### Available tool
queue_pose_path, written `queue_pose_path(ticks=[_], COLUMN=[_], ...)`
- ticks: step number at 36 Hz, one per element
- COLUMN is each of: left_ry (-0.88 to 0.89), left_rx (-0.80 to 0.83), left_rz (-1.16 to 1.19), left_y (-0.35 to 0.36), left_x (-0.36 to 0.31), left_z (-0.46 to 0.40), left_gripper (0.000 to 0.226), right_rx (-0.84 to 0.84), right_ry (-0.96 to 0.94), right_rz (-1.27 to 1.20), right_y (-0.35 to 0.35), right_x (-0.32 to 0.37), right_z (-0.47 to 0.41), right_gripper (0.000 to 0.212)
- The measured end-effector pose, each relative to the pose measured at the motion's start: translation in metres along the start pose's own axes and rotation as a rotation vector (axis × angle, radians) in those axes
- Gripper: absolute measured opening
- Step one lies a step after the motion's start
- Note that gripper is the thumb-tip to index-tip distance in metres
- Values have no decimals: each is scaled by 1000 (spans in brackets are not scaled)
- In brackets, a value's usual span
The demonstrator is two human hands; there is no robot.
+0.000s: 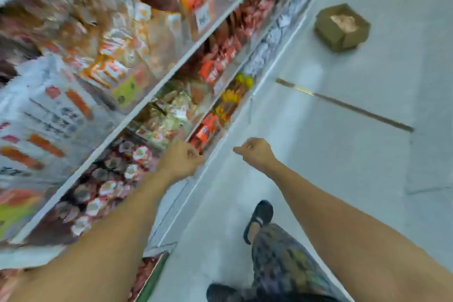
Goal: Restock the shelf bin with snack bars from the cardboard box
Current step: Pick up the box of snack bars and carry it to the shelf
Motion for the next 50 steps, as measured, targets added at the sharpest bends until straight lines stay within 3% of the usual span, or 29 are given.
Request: queue_pose_path(ticks=[5,7,10,13,19,33,45,50], left_ry=[-106,-97,-55,50,144,84,84,41], left_rx=[313,372,471,495,544,612,530,541], left_rz=[32,21,-51,-85,-95,-26,-28,-13], left_y=[144,178,216,229,239,262,326,340], left_x=[-31,-60,-107,-162,-270,-468,-673,-747], left_z=[-67,-97,-142,-182,-281,-555,-751,-825], left_gripper=[19,20,41,54,55,49,36,44], right_rx=[107,82,22,-75,-179,-286,-209,-125], right_ry=[472,538,628,602,535,541,581,532], right_rz=[5,-39,-167,-211,-237,-207,-165,-79], right_y=[-17,-34,-71,-120,-231,-469,-672,-762], right_x=[-194,-234,-262,-258,-237,-183,-248,-242], right_z=[-12,-23,-36,-58,-145,-388,-585,-677], right_gripper=[33,37,45,69,65,47,48,43])
Point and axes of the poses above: each hand's wrist, its own z-axis away from the middle knuckle, its own y-axis out of the palm, x = y × z, the point moved 8 cm from there along -z, towards the middle knuckle, and after that the axes turned 10 degrees about z, right-handed, at the moved point
